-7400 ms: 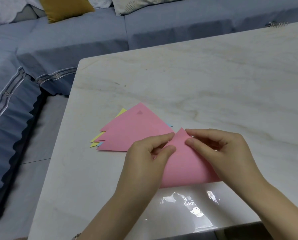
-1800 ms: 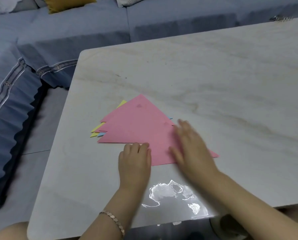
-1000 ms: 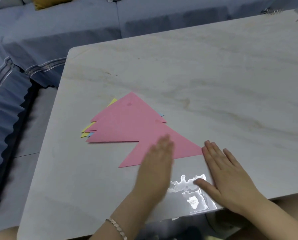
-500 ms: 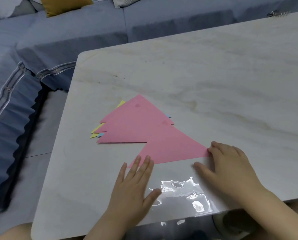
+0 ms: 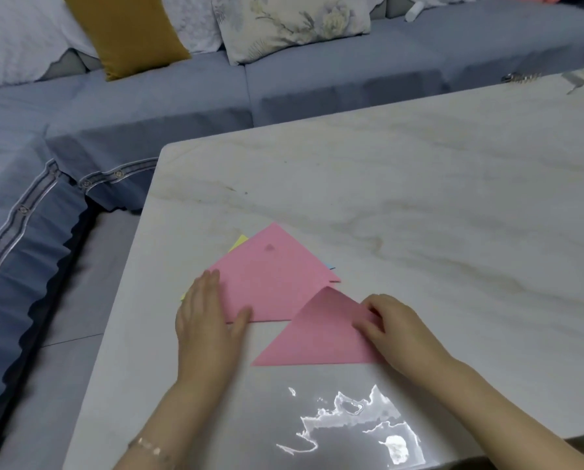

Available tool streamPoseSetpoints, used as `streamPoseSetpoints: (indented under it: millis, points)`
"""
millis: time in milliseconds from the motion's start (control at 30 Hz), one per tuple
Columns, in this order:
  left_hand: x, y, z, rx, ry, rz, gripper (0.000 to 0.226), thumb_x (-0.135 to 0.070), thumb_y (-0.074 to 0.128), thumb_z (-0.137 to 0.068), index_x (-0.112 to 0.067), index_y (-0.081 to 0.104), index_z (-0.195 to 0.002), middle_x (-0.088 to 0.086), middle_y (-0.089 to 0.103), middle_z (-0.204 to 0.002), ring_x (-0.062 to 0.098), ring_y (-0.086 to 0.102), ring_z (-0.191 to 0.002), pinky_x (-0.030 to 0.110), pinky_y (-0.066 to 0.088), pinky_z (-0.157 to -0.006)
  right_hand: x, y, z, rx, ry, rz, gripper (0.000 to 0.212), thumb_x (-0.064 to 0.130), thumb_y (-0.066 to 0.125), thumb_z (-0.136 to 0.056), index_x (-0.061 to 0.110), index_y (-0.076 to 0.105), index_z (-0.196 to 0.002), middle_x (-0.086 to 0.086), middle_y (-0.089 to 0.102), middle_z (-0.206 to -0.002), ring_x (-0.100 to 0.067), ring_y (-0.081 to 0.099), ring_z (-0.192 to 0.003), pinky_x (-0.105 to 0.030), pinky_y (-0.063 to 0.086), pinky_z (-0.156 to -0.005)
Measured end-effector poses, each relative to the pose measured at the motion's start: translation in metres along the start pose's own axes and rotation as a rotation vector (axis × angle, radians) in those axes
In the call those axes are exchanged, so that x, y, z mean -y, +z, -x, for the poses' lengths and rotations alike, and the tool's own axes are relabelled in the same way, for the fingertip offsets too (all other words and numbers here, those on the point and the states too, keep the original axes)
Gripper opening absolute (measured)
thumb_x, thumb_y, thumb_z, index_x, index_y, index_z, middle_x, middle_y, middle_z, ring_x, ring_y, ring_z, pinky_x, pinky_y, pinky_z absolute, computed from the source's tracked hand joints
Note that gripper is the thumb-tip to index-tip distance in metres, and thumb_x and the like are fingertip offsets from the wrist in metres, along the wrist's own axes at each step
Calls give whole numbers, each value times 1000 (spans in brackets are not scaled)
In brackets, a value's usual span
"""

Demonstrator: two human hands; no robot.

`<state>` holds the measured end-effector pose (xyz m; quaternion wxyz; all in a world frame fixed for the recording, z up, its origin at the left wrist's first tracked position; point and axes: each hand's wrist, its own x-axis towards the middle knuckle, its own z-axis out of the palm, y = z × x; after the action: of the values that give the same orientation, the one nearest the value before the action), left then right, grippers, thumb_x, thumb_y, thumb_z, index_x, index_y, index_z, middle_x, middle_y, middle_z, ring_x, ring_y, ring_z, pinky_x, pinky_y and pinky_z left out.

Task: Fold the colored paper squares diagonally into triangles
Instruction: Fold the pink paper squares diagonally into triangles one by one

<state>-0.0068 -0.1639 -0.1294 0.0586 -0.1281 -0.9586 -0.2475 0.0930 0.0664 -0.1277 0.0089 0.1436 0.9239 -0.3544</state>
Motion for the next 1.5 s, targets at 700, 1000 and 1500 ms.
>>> streamPoseSetpoints:
  millis: [700, 1000, 1500]
  points:
    - [-13, 6, -21, 207, -129, 128, 49, -24, 77, -71, -20, 54, -115, -3, 51, -79, 24, 50, -89, 28, 39, -72, -12, -4, -9, -215, -30, 88, 34, 16, 58, -85, 15, 56, -119, -5, 48, -124, -21, 34, -123, -26, 24, -103]
    - [-40, 2, -3, 333, 80, 451, 26, -14, 71, -78, -29, 54, -65, -7, 54, -77, -1, 48, -65, 6, 37, -63, -2, -2, 2, -130, -90, -56, 52, 31, 59, -87, 24, 39, -134, 16, 37, -119, -1, 34, -117, -10, 21, -92]
    - [-30, 61, 70, 292, 466, -172, 60, -45, 10, -98, -8, 38, -136, 6, 42, -143, 16, 28, -134, 36, 17, -108, -8, 49, 28, -76, -424, 374, 52, 37, 19, -99, 6, 47, -130, -7, 49, -137, -18, 38, -130, -25, 16, -110]
